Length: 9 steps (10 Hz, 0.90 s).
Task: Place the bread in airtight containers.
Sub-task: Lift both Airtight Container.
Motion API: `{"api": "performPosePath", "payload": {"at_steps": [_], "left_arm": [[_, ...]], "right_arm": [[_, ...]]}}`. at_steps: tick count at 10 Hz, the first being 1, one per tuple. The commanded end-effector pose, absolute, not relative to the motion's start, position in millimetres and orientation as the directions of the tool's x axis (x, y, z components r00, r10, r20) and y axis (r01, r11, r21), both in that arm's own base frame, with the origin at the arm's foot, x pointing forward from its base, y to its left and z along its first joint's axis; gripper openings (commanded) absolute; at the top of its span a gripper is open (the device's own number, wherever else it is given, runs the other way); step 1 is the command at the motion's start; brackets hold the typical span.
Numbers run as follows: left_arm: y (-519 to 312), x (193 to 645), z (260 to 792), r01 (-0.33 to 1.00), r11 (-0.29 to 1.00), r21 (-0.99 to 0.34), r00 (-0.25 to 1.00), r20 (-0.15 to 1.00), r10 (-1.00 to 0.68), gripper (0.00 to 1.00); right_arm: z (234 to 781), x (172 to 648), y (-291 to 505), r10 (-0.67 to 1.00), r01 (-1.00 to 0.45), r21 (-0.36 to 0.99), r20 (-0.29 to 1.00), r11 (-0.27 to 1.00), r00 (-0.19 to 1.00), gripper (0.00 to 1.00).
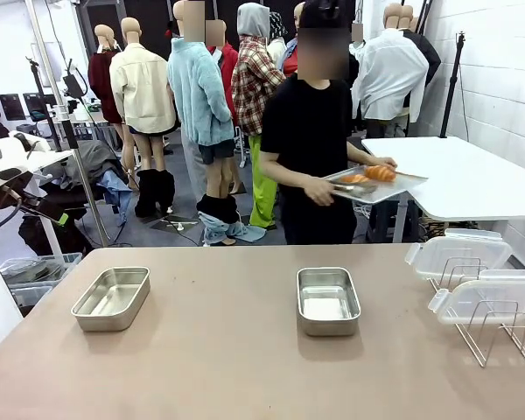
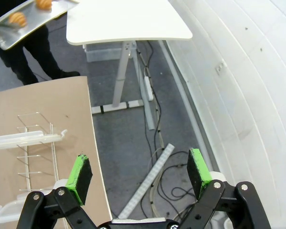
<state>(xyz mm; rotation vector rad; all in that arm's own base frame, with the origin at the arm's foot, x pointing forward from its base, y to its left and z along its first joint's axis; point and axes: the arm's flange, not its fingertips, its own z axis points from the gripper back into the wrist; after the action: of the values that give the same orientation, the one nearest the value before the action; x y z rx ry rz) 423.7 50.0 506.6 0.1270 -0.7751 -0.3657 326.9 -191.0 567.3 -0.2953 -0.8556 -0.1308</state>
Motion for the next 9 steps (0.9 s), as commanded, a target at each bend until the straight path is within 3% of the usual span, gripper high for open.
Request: {"api": "performPosePath", "payload": {"at_steps": [1, 9], "left_arm": [[51.8, 423.0, 507.2, 0.268, 0.932, 0.244, 0.655, 0.663, -0.362, 1.00], [51.8, 423.0, 507.2, 0.268, 0.932, 0.244, 0.655, 0.663, -0.362, 1.00]], "right_arm": [[563.8, 327.5, -191.7, 0.012, 0.223, -0.211, 0.752, 0.952, 0.659, 1.00], [563.8, 327.5, -191.7, 0.012, 0.223, -0.211, 0.752, 0.952, 0.659, 1.00]]}}
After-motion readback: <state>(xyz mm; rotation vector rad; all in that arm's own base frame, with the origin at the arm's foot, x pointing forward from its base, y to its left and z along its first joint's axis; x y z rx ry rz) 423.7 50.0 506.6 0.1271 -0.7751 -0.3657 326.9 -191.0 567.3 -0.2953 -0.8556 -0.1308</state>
